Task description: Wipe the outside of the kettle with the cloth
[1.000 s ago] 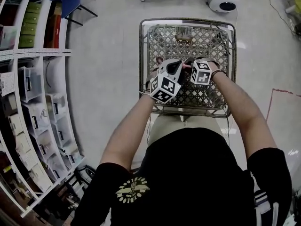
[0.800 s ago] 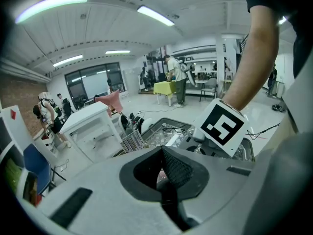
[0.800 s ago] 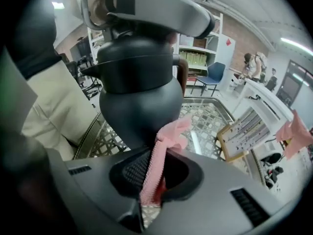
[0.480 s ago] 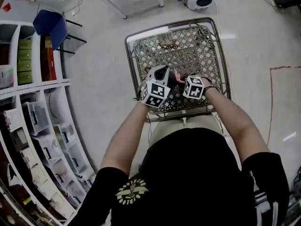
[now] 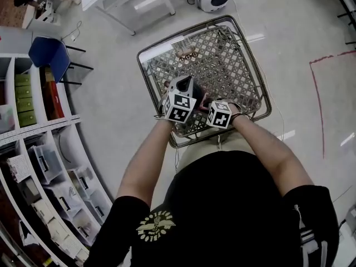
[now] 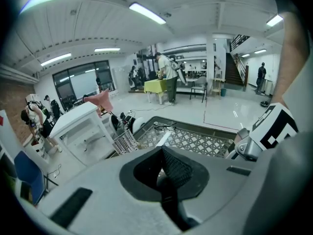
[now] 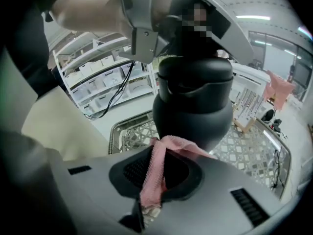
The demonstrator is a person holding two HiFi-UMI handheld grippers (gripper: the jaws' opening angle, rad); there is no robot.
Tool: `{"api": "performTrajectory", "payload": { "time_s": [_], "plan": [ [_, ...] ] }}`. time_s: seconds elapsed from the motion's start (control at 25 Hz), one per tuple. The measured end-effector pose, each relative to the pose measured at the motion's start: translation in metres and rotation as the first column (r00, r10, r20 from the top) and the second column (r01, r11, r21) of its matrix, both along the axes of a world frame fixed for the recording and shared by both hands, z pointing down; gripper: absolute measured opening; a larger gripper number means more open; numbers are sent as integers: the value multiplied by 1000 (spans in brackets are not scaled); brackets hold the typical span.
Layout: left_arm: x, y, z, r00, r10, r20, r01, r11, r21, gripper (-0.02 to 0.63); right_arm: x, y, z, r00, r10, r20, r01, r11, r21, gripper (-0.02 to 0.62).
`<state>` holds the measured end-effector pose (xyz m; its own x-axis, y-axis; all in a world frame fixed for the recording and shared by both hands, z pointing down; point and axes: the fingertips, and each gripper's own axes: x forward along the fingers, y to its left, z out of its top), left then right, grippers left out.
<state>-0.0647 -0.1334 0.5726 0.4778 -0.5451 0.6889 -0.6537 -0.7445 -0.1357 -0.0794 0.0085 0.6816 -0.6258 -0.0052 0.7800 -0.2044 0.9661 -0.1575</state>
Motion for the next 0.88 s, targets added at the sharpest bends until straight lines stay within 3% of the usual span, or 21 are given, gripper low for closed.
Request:
{"api": "performTrajectory", "payload": {
  "time_s": [0.28,0.6,0.88],
  "plan": [
    [5,-2,-2,999,34,16,-34,999,5,6,-3,-2,-11,994,102,47,-101,995,-24,37],
    [6,5,0,999,38,5,-38,999,-2,6,-1,5,-3,998,58,32,-57,998,-19,37],
    [9,5,2,1000,27,13,-27,1000,10,6,12,-1,10,999,-48,-24,47,999,-19,37]
  ]
}}
